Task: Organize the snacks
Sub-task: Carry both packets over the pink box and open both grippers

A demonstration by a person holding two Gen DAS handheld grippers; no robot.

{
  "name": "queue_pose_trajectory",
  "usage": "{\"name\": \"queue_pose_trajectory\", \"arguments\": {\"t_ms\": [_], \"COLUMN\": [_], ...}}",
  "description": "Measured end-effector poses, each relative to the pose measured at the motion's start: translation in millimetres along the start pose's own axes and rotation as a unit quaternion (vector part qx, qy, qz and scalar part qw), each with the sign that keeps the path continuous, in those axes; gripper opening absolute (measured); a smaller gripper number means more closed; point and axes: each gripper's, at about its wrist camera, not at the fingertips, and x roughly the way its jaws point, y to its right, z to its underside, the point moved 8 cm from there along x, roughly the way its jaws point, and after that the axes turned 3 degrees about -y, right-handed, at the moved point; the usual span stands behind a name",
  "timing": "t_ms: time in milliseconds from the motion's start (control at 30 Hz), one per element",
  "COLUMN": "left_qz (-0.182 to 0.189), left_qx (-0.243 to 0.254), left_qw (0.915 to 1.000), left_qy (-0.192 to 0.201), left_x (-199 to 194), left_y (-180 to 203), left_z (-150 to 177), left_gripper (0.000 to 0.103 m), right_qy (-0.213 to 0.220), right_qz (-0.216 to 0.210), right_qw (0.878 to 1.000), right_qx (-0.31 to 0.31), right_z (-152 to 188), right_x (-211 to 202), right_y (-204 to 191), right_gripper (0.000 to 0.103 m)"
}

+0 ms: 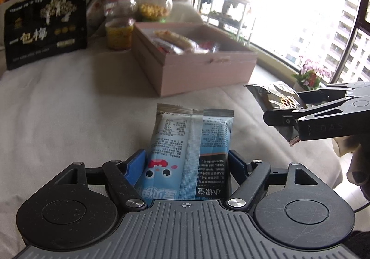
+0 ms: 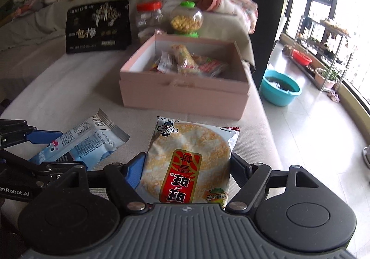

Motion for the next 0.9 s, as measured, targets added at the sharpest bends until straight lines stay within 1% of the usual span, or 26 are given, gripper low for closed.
{"name": "queue_pose_trajectory", "arguments": {"t_ms": [133, 200, 267, 400, 467, 533, 633, 667, 733, 800, 900], "left_qz": [0.018, 0.029, 0.033, 0.039, 0.046, 0.044, 0.046, 0.045, 0.039, 0.039, 0.057], "left_qx": [-0.003, -0.012, -0.02, -0.037, -0.057, -0.089, -0.136, -0.146, -0.153, -0.154, -0.142], "left_qw": [0.9995, 0.9989, 0.9983, 0.9961, 0.9924, 0.987, 0.9782, 0.9763, 0.975, 0.9762, 0.9798], "left_qy": [0.024, 0.034, 0.043, 0.07, 0.098, 0.126, 0.149, 0.153, 0.156, 0.148, 0.129], "left_x": [-11.2, -15.3, -18.5, -24.5, -29.6, -32.9, -29.6, -25.8, -14.2, 2.7, 35.4], "left_y": [7.9, 9.6, 9.5, 3.8, -4.9, -19.4, -40.9, -46.5, -51.7, -49.6, -32.6], "left_z": [-15.2, -24.1, -34.3, -67.9, -90.7, -113.8, -143.1, -152.3, -169.1, -186.0, -214.0], "left_gripper": [0.081, 0.081, 0.081, 0.081, 0.082, 0.082, 0.082, 0.082, 0.082, 0.082, 0.083], "right_qy": [0.027, 0.04, 0.05, 0.063, 0.067, 0.076, 0.086, 0.086, 0.084, 0.082, 0.074], "right_qz": [-0.004, -0.001, 0.0, 0.0, 0.002, 0.0, -0.005, -0.004, -0.001, 0.0, -0.002], "right_qw": [1.0, 0.999, 0.999, 0.998, 0.997, 0.996, 0.995, 0.995, 0.995, 0.996, 0.996], "right_qx": [0.006, 0.009, 0.014, 0.03, 0.044, 0.054, 0.056, 0.054, 0.049, 0.045, 0.043], "right_z": [-11.9, -17.9, -21.5, -24.6, -25.4, -24.9, -22.8, -22.4, -21.2, -20.9, -21.5], "right_x": [-13.0, -16.9, -19.6, -22.2, -21.4, -21.8, -20.6, -18.6, -14.1, -9.0, -0.1], "right_y": [9.3, 14.7, 20.4, 32.1, 36.7, 36.5, 33.3, 32.7, 31.1, 31.4, 32.6], "right_gripper": [0.076, 0.077, 0.076, 0.076, 0.076, 0.076, 0.076, 0.076, 0.076, 0.076, 0.076]}}
